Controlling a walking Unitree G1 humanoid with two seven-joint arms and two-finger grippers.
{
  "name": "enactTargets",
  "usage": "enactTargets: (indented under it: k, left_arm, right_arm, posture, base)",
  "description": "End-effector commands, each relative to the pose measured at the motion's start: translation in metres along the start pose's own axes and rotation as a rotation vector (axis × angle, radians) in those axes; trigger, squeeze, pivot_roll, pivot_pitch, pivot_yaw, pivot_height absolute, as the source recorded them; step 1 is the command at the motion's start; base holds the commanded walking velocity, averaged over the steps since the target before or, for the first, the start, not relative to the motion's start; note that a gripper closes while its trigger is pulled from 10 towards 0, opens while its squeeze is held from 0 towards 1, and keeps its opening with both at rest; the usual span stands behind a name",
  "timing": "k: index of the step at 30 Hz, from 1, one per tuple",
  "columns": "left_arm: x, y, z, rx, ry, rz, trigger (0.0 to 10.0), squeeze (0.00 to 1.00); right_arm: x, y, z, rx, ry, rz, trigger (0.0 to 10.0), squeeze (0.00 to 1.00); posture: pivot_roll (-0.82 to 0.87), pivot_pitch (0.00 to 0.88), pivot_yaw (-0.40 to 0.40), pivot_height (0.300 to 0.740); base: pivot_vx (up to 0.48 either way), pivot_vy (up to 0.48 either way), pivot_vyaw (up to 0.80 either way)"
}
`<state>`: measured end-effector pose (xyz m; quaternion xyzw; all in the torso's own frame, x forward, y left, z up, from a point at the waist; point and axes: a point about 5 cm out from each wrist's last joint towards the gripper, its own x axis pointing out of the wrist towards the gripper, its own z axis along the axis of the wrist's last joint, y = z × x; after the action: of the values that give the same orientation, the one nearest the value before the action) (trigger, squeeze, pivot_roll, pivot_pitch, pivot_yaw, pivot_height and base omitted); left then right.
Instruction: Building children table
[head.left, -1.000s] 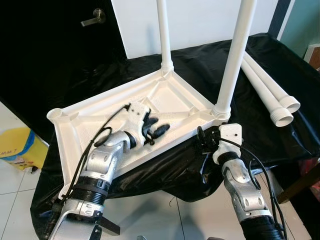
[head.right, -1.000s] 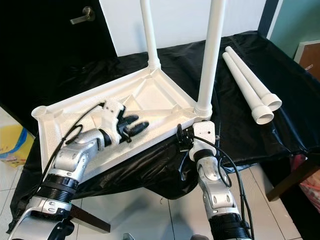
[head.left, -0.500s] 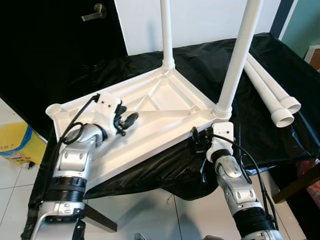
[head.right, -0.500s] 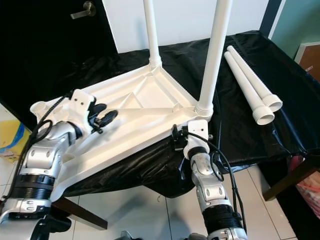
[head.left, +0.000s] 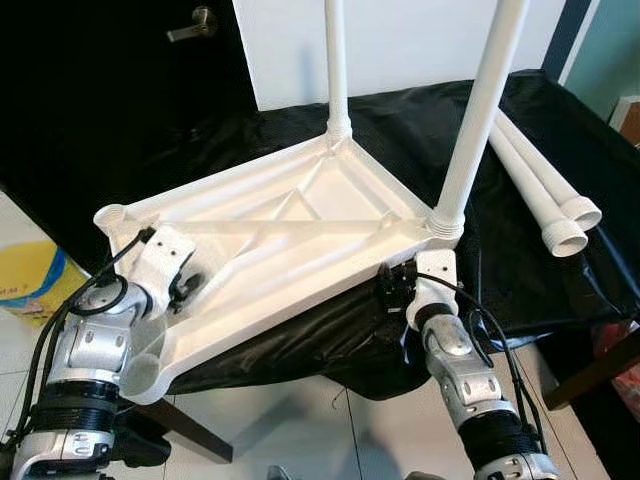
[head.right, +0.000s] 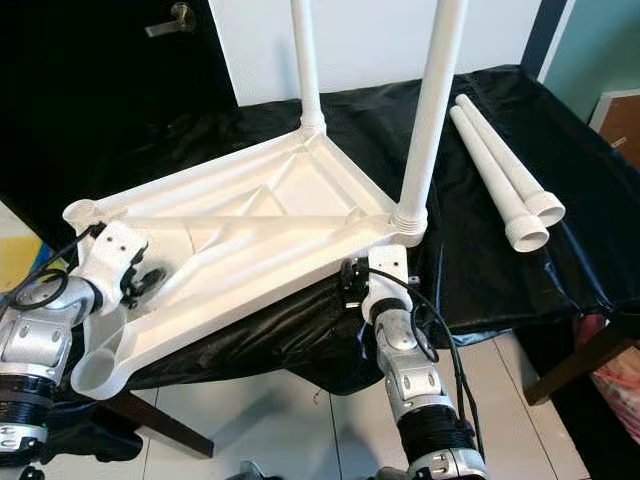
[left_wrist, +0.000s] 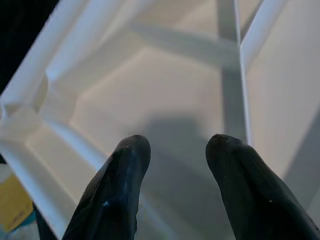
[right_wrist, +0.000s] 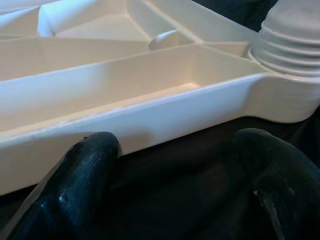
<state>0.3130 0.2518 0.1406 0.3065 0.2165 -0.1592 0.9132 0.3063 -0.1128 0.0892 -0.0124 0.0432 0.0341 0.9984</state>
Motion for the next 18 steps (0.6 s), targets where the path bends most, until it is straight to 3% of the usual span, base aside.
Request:
enactTargets:
  k: [1,8,10,15,18]
  left_arm:
    - [-0.003,0.019,-0.012,0.077,0.06,0.371,10.0,0.0]
    - [-0.002,0.01,-0.017,0.125,0.098,0.314,10.0,0.0]
    - [0.0,-0.004,-0.017,0.166,0.101,0.206,10.0,0.0]
    - [0.001,-0.023,-0.019,0.193,0.11,0.073,10.0,0.0]
    - [-0.001,-0.047,-0.022,0.198,0.112,-0.077,10.0,0.0]
  right_arm:
    - [0.001,0.005,-0.005,0.009,0.032,0.018,10.0,0.0]
    - [0.002,0.006,-0.006,0.013,0.041,0.02,10.0,0.0]
    - [0.005,0.006,-0.007,0.014,0.053,0.028,10.0,0.0]
    - [0.011,0.009,-0.005,-0.001,0.051,0.054,10.0,0.0]
    - [0.022,0.009,0.002,-0.037,0.023,0.094,10.0,0.0]
  posture:
    - [-0.08,0.028,0.054,0.74]
    - [-0.08,0.026,0.058,0.74]
    - [-0.08,0.025,0.058,0.74]
    - [-0.08,0.023,0.055,0.74]
    - [-0.06,0.02,0.049,0.74]
  base:
    - [0.0,0.0,0.0]
    - [0.0,0.0,0.0]
    - [0.0,0.0,0.0]
    - [0.0,0.0,0.0]
    - [0.0,0.0,0.0]
